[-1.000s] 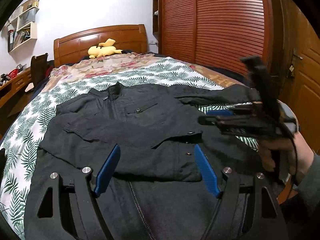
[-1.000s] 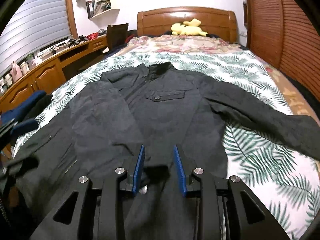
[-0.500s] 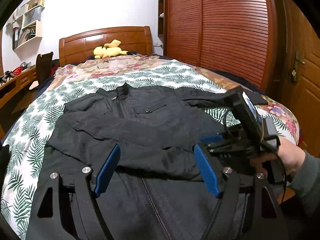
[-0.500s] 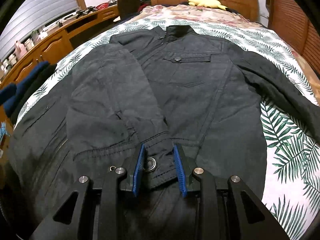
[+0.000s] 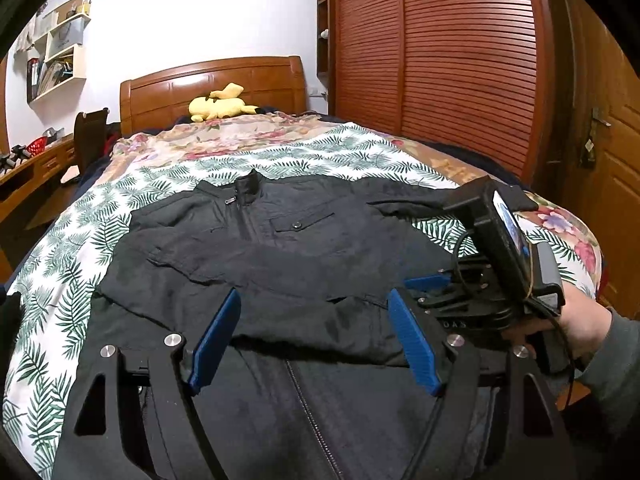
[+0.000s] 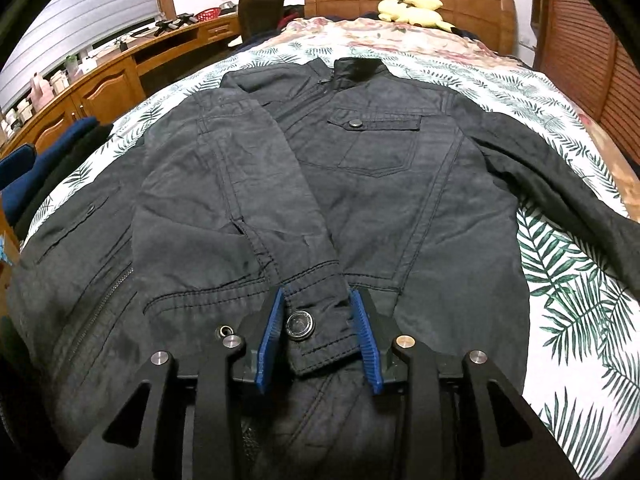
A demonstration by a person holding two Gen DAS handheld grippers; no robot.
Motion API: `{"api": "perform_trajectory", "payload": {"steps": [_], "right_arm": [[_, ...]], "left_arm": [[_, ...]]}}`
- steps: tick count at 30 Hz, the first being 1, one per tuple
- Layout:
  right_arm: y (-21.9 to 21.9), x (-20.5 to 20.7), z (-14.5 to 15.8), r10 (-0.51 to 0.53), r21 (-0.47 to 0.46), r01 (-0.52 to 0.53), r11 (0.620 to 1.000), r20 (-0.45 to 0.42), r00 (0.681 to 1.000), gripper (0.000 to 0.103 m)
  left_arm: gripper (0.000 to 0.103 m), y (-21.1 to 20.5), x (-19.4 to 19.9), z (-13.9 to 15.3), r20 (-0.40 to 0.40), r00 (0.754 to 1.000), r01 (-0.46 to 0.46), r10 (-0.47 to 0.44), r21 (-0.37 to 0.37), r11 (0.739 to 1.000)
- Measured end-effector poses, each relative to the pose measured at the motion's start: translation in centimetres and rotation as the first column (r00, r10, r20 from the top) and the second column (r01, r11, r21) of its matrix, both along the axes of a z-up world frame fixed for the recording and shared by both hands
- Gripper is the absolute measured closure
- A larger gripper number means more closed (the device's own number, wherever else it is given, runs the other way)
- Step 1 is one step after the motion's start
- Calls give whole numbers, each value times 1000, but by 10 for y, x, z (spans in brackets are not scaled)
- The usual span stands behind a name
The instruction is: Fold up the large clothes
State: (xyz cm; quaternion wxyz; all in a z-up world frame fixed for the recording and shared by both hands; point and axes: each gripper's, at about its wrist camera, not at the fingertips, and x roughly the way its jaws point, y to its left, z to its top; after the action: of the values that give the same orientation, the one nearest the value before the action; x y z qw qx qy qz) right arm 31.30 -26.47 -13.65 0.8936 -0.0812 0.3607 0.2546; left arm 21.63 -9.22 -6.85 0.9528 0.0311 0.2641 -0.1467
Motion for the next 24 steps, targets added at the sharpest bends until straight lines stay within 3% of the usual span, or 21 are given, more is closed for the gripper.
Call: {"api": "perform_trajectory", "payload": {"steps": [7, 10, 24], "right_arm": [[-3, 1, -2, -13, 10, 13, 1000, 2, 1000, 59], [-6, 2, -2, -16, 22, 16, 1000, -3, 1000, 58], [-17, -5, 0, -54, 53, 53, 997, 14, 998, 57]], "left_arm": [[26, 5, -2, 3, 45, 999, -8, 10, -41, 999], [14, 6, -5, 7, 76, 997, -12, 15, -43, 999], [14, 5, -9, 9, 81, 997, 11, -11, -3, 1000]]}}
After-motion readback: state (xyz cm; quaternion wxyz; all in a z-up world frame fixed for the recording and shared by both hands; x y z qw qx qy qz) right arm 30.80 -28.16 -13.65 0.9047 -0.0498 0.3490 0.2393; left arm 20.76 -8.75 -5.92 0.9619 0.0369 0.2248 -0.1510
